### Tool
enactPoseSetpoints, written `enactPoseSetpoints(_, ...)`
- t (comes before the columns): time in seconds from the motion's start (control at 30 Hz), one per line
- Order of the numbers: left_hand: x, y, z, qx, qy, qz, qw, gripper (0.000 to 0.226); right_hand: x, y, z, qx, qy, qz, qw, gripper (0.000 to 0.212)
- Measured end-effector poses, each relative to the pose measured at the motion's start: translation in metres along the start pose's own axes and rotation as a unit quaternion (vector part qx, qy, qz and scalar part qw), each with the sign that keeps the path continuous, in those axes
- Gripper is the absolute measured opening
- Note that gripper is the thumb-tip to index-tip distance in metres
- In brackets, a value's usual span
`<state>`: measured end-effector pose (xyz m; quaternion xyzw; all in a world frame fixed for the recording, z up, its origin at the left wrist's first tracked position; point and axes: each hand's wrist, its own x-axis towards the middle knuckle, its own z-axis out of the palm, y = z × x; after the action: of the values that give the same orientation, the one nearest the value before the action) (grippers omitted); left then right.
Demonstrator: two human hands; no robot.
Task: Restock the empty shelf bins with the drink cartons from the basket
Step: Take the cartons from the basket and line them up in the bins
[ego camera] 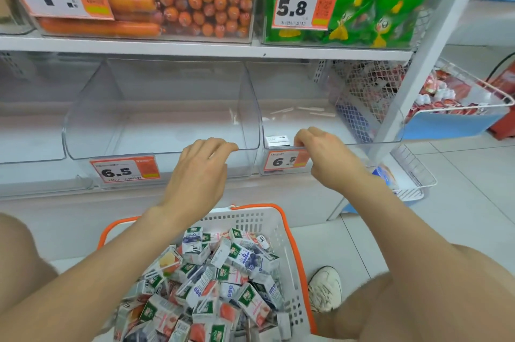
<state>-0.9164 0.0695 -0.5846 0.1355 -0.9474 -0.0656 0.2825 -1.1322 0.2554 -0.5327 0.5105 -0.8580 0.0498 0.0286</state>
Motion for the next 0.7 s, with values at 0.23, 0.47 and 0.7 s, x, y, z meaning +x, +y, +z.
enactPoseSetpoints(0.23,-0.035,-0.007,-0.014,0.037,-0.044,0.056,0.997,0.025,-0.026,-0.055,0.016,0.023,0.187,-0.023,0.982,0.059)
enactPoseSetpoints(0.47,-0.086,-0.018,0.014,-0.003,-0.414,-0.048,0.909,0.025,-0.066,-0.145,0.071,0.055,-0.196,-0.187,0.961,0.035)
enactPoseSetpoints(0.7,-0.140,-0.031,0.063,0.014,-0.564,-0.024,0.825,0.041,-0.063,-0.140,0.151,-0.039,-0.338,-0.140,0.930,0.021)
